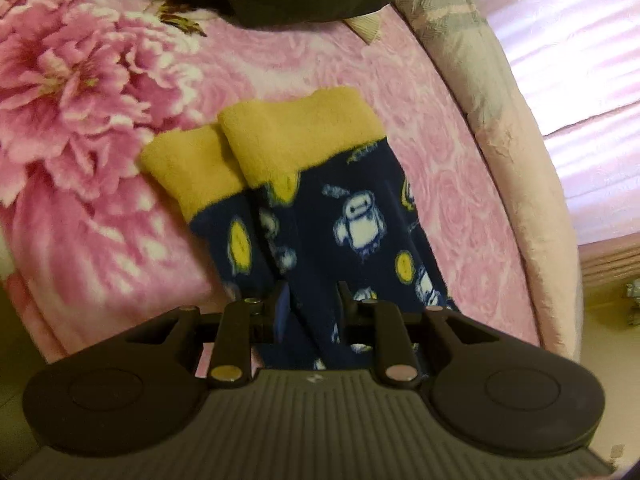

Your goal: Fold clothes

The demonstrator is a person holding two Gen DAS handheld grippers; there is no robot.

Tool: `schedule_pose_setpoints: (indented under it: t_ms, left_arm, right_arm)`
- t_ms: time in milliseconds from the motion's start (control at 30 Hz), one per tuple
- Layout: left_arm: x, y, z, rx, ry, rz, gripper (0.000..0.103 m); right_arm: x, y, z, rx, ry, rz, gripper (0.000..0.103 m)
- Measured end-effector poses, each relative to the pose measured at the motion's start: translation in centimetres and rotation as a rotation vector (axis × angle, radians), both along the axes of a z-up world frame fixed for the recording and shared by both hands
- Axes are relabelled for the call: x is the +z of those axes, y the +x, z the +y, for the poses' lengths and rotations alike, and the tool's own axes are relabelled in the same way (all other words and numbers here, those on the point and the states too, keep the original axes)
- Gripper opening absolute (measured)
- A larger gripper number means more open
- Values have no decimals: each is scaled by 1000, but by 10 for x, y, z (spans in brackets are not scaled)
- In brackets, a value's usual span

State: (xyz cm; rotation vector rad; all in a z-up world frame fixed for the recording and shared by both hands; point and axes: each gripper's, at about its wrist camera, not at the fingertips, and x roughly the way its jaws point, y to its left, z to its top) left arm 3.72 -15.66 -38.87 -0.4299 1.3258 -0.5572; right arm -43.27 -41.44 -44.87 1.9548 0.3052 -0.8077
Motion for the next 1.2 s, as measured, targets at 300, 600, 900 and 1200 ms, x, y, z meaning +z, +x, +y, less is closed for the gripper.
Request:
schedule_pose_setpoints:
  t_ms: [300, 600, 900, 1200]
  left_arm:
    - [-29, 37, 17, 166, -105, 91, 31]
    - [-20, 56, 12, 99, -204, -50, 3]
    - [-21, 42, 37, -83, -64, -185, 3]
    - [-16, 23, 39, -141, 19, -300, 5]
  right_arm:
    - [6, 5, 0, -79, -145, 152, 37]
    - [31, 6, -13, -20, -272, 196, 2]
    - [46, -4, 3, 37, -351, 203, 1]
    - [22, -5, 11, 44, -342, 241, 1]
